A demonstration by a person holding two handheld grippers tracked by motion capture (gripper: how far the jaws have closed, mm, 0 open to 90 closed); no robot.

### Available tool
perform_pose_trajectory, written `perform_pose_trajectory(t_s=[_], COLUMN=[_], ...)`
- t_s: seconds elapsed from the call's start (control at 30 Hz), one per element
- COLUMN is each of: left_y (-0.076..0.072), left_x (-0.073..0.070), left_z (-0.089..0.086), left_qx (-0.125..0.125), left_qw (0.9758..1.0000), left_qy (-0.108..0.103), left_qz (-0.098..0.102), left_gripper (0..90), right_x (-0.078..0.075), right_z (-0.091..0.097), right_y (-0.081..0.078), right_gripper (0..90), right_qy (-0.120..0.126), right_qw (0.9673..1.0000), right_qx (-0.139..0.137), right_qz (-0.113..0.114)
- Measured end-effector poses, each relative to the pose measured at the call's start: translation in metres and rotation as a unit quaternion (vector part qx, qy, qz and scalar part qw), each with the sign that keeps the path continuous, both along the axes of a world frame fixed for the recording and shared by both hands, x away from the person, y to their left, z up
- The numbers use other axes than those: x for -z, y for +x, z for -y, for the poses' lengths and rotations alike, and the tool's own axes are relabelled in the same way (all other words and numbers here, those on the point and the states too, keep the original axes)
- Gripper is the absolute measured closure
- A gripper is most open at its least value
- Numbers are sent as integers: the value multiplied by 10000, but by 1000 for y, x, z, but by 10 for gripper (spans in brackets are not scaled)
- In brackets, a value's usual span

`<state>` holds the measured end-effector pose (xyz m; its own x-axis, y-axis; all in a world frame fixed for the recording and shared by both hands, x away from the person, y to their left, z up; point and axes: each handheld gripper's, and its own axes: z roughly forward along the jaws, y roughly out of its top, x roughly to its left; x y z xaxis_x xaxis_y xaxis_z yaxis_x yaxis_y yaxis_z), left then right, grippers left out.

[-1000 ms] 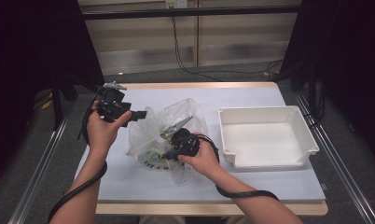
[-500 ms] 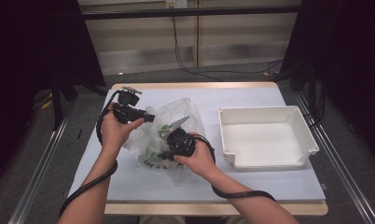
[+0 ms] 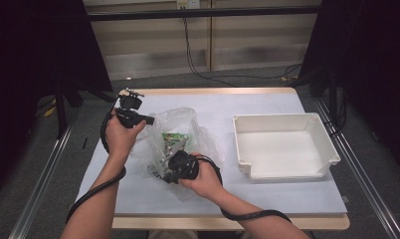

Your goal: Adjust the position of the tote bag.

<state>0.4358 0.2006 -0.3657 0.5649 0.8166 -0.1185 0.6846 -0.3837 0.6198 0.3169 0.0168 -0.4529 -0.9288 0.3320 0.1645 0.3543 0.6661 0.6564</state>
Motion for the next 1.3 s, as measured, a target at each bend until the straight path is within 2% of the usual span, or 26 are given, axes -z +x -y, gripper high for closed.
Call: perform_pose_trajectory(t_s=[0.1,0.13,0.17,0.2,0.23,0.27,0.33,0.37,0.4,0.43,0.47,0.57,0.67,0.73,0.77,0.8,0.83,0.87,0.9,0.93,1.0,1.1,1.13,1.17,1.23,1.3], left_y=[4,5,6,7,7,7,6,6,6,5,5,3,2,2,1,1,0,1,1,2,4,7,9,11,14,16], left_x=[3,5,6,8,9,11,12,12,12,12,10,8,7,8,8,8,8,8,7,7,7,7,8,8,10,11], left_z=[0,0,0,0,1,3,4,4,4,5,5,6,8,9,9,10,10,9,9,9,9,9,11,10,10,10], left_qx=[-51,-22,-27,15,64,-17,87,91,118,71,100,125,202,188,206,147,151,158,188,193,166,180,146,224,202,132], left_qw=[10000,10000,10000,9999,9998,9999,9998,9998,9997,9998,9997,9997,9994,9995,9994,9995,9994,9994,9992,9992,9993,9991,9993,9988,9986,9988], left_qy=[-4,57,55,56,90,-35,29,-6,5,-78,-73,-62,57,87,81,44,14,-23,124,139,44,11,-10,61,-46,57], left_qz=[-19,-10,-78,-146,-176,-151,-201,-188,-214,-196,-232,-217,-266,-254,-280,-284,-295,-292,-318,-310,-338,-371,-351,-426,-488,-463], left_gripper=[888,889,889,891,892,892,893,893,893,892,893,893,892,892,892,892,892,892,892,892,892,892,892,892,892,892], right_x=[3,4,5,6,5,3,-3,-7,-10,-13,-15,-21,-25,-26,-26,-26,-26,-26,-26,-24,-21,-15,-13,-11,-7,-4], right_z=[-2,-2,-1,0,1,2,4,5,6,6,7,9,9,8,8,7,7,5,4,1,-4,-15,-19,-22,-27,-31], right_y=[-4,-5,-5,-4,-3,-3,-2,-1,0,1,3,7,12,15,17,18,20,21,22,23,23,21,20,19,17,15], right_gripper=[875,872,864,838,769,732,702,624,589,538,496,455,483,560,570,608,689,717,766,803,864,881,884,884,880,877], right_qy=[-67,-95,-94,-86,-108,-133,-26,24,0,-26,4,40,173,219,191,195,178,162,128,137,212,212,140,162,280,263], right_qw=[10000,9999,9999,9999,9999,9998,9997,9992,9988,9984,9982,9967,9960,9948,9947,9943,9943,9945,9946,9959,9965,9972,9973,9978,9984,9986], right_qx=[-74,-57,-42,-39,11,128,189,325,377,406,462,665,752,854,847,925,903,844,802,718,649,477,431,355,290,219], right_qz=[-3,-37,-17,-44,-44,89,173,209,316,383,384,469,456,512,544,485,530,608,644,535,473,535,583,543,408,408])
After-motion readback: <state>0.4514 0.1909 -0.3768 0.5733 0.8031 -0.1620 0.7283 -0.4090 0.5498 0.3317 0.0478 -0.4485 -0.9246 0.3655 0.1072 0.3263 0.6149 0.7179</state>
